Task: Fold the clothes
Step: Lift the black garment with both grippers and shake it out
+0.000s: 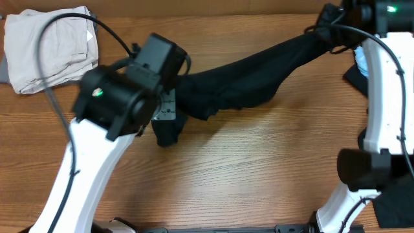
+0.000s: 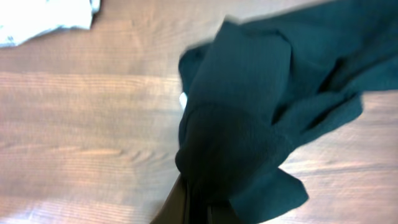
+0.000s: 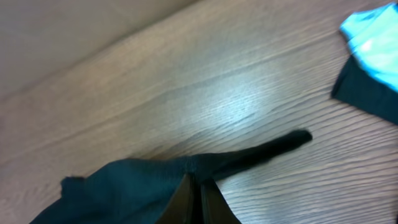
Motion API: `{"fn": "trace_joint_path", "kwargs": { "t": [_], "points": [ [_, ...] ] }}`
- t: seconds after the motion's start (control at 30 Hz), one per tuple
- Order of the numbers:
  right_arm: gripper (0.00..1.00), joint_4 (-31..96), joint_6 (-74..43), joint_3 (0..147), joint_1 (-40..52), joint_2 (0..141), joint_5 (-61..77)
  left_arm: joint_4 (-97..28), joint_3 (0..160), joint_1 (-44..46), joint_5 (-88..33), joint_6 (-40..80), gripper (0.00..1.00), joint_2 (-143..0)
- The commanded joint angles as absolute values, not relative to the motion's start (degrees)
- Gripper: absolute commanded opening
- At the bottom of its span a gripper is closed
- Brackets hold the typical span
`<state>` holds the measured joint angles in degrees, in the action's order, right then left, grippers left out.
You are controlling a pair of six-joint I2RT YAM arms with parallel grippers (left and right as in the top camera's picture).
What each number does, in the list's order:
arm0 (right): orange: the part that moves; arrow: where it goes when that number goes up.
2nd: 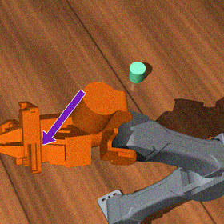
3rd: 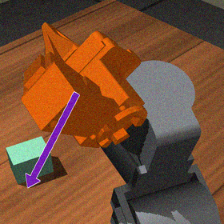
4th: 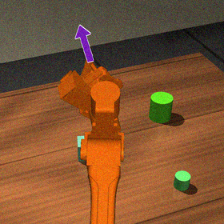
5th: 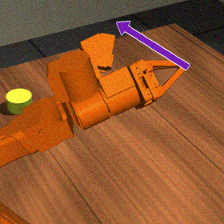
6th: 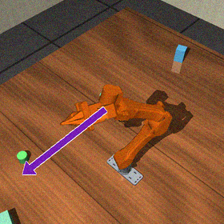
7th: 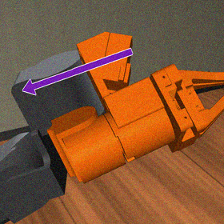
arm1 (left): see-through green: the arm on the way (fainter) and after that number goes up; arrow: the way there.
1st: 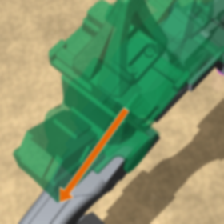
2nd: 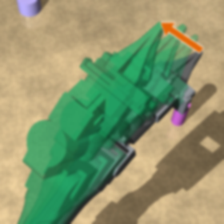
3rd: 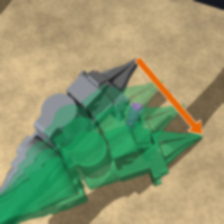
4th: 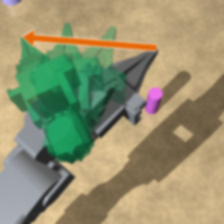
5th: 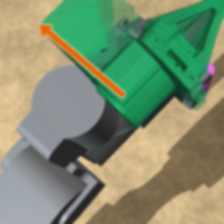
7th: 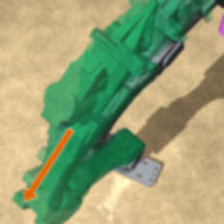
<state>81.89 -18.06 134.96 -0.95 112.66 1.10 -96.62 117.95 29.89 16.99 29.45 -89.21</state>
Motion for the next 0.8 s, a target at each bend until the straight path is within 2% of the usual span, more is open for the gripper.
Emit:
{"fn": "trace_joint_path", "kwargs": {
  "t": [0.0,0.27,0.43,0.6,0.77],
  "points": [
    [0.04,81.7,-18.5,137.0,-2.5,106.2,0.9,-96.8,124.1,29.5,20.0,28.7,0.04,-87.0],
    [0.04,81.8,-19.7,137.0,-5.5,98.6,2.6,-96.8,132.0,29.5,32.5,30.7,0.04,-81.6],
    [0.04,78.9,-19.8,137.0,-7.0,95.8,3.1,-94.8,135.2,29.5,36.2,30.9,0.04,-77.6],
    [0.04,77.1,-20.1,137.0,-7.0,97.5,4.8,-91.6,135.2,29.5,39.4,30.5,0.04,-77.0],
    [0.04,76.9,-21.1,137.0,-7.0,102.8,4.8,-90.7,135.1,29.5,42.8,28.7,0.04,-82.3]
  ]
}}
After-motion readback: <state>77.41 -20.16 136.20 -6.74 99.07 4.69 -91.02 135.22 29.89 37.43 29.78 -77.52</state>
